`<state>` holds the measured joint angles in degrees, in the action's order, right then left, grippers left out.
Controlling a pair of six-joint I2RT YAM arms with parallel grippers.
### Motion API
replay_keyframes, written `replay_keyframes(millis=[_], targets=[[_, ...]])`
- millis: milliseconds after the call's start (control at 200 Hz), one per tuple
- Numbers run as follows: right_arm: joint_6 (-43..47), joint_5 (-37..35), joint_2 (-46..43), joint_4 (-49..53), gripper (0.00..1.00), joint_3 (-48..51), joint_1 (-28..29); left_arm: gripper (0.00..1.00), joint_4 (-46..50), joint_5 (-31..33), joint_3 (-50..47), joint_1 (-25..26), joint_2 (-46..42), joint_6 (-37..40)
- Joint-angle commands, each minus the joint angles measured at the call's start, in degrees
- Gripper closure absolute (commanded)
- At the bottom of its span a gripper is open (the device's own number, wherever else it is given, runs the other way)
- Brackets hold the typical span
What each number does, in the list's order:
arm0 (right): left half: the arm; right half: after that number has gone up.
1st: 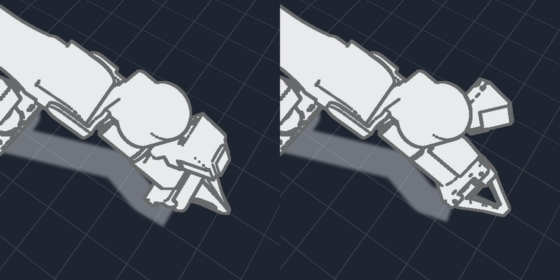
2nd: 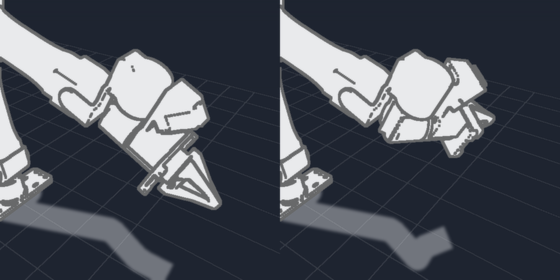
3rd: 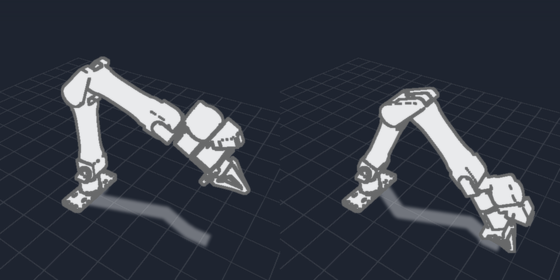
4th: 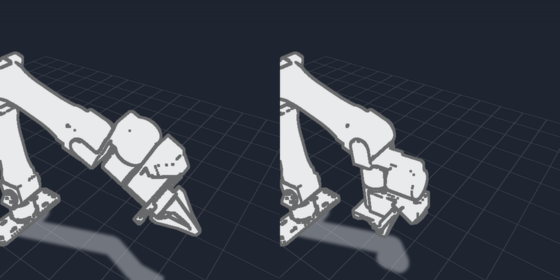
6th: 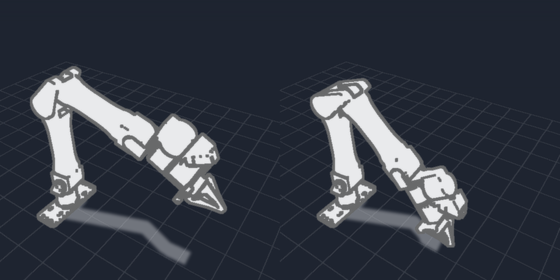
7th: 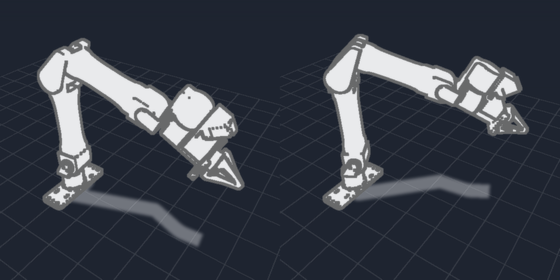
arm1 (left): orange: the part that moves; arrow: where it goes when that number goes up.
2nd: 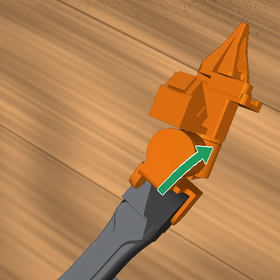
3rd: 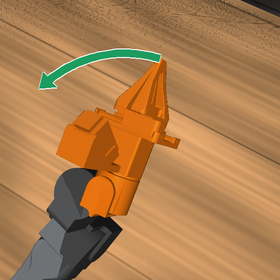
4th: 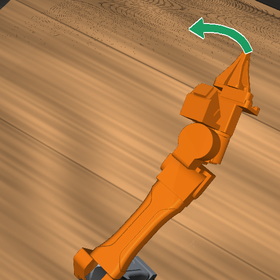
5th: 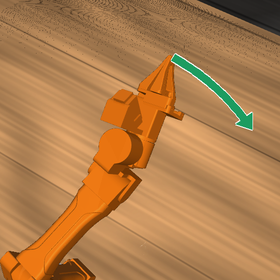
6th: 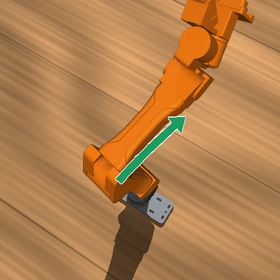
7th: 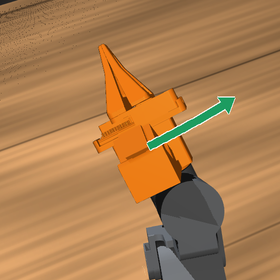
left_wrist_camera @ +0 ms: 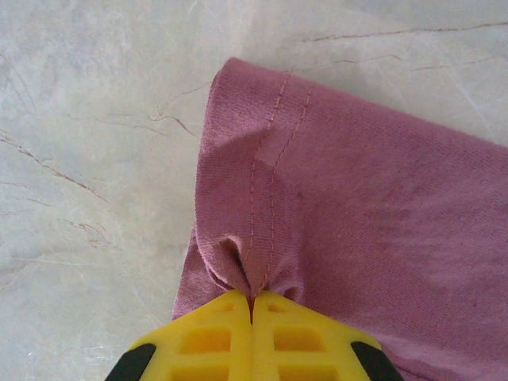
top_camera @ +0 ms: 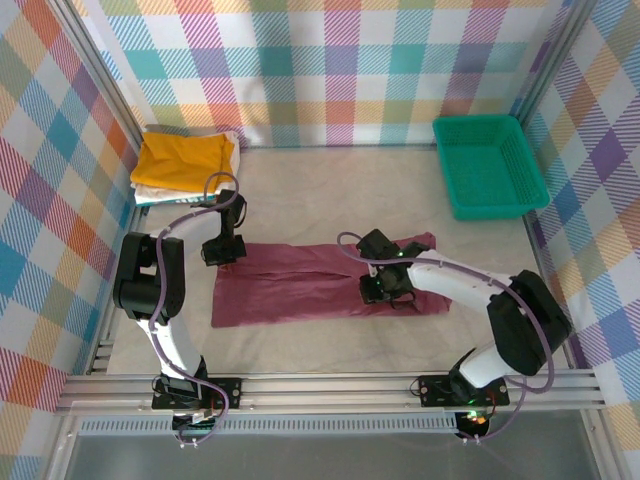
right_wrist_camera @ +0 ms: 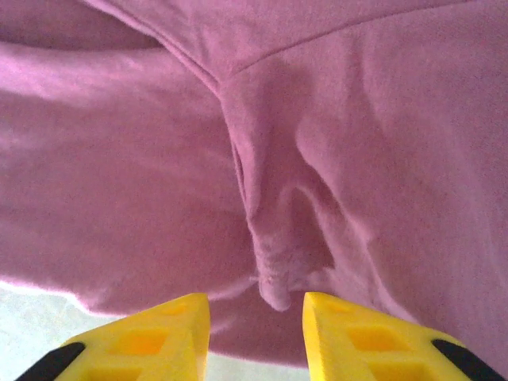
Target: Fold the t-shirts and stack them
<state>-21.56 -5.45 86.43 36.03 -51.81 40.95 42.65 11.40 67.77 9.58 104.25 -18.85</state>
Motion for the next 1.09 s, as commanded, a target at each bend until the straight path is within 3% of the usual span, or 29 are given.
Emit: replay_keyframes(millis=[0, 170, 385, 610, 920, 1090], targets=[[0.4, -0.35, 2.49, -3.02, 0.62, -1.21, 0.16, 1.0, 0.07, -0.84, 0.44, -0.44, -0.56, -1.08], [-0.15, 0.81, 5.93, -4.6, 0.67, -1.45, 0.21, 1.0, 0.06, -1.05, 0.26, -0.4, -0.36, -1.08], [-0.39, -0.87, 4.43, -2.82, 0.92, -1.97, 0.17, 1.0, -0.15, -1.07, 0.17, -0.42, -0.08, -0.9], [0.03, 0.43, 1.95, 4.31, 0.98, -6.73, 0.09, 1.0, -0.81, -2.06, 0.26, -0.42, 0.43, -1.09], [-1.3, 8.16, 2.75, 5.16, 0.9, -6.91, 0.17, 1.0, -0.8, -1.88, 0.6, -0.44, 0.78, -0.83], [-0.29, 9.22, 2.41, 4.66, 0.69, -7.56, 0.22, 1.0, -0.4, -1.53, 0.96, -0.43, 0.66, -0.75]])
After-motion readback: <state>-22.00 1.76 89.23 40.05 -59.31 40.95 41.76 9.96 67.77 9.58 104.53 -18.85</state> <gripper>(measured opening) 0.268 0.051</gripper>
